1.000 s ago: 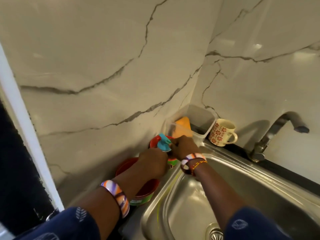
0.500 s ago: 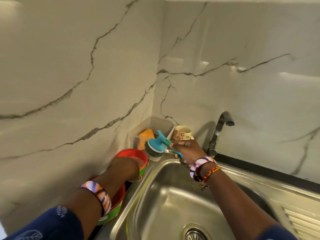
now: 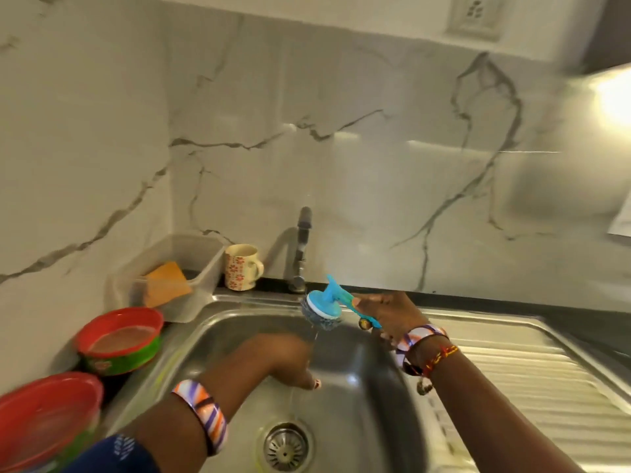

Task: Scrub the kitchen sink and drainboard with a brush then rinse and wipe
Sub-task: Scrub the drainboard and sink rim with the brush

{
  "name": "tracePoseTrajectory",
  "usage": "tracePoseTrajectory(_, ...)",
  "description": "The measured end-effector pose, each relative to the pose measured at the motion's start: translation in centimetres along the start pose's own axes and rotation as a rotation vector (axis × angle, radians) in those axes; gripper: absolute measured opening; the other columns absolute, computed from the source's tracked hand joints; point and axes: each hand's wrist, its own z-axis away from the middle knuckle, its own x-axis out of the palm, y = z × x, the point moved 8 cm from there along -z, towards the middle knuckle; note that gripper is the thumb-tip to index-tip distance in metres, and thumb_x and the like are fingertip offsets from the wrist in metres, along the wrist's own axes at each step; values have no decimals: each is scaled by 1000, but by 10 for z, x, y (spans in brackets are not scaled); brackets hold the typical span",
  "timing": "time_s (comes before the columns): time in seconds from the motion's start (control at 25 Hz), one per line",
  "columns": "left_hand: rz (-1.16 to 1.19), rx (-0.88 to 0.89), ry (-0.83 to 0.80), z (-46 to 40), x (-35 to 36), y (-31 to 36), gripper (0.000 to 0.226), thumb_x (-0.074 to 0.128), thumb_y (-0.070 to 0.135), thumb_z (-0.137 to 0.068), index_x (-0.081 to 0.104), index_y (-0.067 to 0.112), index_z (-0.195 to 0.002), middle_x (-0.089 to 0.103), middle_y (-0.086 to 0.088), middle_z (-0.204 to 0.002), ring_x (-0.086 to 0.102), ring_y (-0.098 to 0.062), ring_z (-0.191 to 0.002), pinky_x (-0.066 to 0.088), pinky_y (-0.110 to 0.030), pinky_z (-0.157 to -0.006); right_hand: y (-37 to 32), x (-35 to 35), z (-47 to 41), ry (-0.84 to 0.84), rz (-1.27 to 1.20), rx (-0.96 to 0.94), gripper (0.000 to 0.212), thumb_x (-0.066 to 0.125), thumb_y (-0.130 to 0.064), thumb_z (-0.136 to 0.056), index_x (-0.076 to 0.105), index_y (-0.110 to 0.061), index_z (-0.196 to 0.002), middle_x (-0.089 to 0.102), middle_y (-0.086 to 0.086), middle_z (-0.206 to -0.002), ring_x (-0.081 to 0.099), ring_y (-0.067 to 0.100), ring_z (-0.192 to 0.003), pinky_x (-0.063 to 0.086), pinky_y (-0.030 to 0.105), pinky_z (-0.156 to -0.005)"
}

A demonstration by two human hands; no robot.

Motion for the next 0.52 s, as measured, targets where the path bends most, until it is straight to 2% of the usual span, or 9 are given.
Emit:
tracePoseTrajectory(0.12,-14,84,-40,-16,7,70,54,44,45,-94,57,-1,-119,57,-17,-123,53,-32,-112,40,-31,-83,41,-66,19,35,146,23,28,54,-16,-93,64,-7,-117,48,3,-58,33,1,-24,25,10,-30)
tracePoseTrajectory(0.2,-22,128,-76,-22,17,113,55,44,46,-94,58,-2,-116,58,-16,-122,53,-33,-111,41,-33,-85,69,-98,33,19,326,33,30,54,-19,-93,62,-12,-121,52,0,-59,39,1,-30,29,9,-33)
tracePoseTrajectory(0.28,-12,125,-136,-27,33,149,54,47,47,-92,59,-1,-113,60,-15,-119,55,-32,-108,42,-34,-84,98,-120,49,1,474,15,30,54,-21,-92,62,-17,-121,55,-2,-60,44,1,-35,32,8,-36)
tracePoseTrajectory(0.36,-2,98,-196,-30,52,173,51,50,46,-91,61,0,-110,62,-16,-114,57,-30,-98,42,-34,-80,124,-124,64,-48,507,-25,30,54,-19,-92,63,-19,-120,62,1,-64,49,-2,-36,35,8,-40)
tracePoseTrajectory(0.4,8,78,-218,-31,59,182,47,51,44,-91,62,1,-105,62,-15,-109,56,-27,-92,42,-33,-79,135,-124,70,-70,535,-57,31,54,-19,-91,63,-20,-121,68,6,-74,55,-3,-46,39,9,-48)
tracePoseTrajectory(0.44,13,52,-229,-30,64,190,43,51,43,-91,63,3,-100,61,-13,-104,55,-24,-90,43,-33,-80,146,-127,76,-77,575,-90,32,54,-20,-91,63,-21,-121,72,9,-89,64,2,-64,41,11,-61)
tracePoseTrajectory(0.52,28,-6,-183,-29,67,197,41,49,43,-92,61,5,-103,61,-12,-111,58,-25,-99,44,-32,-85,164,-146,83,-32,618,-130,33,54,-22,-91,61,-25,-123,70,6,-111,66,18,-97,41,16,-78)
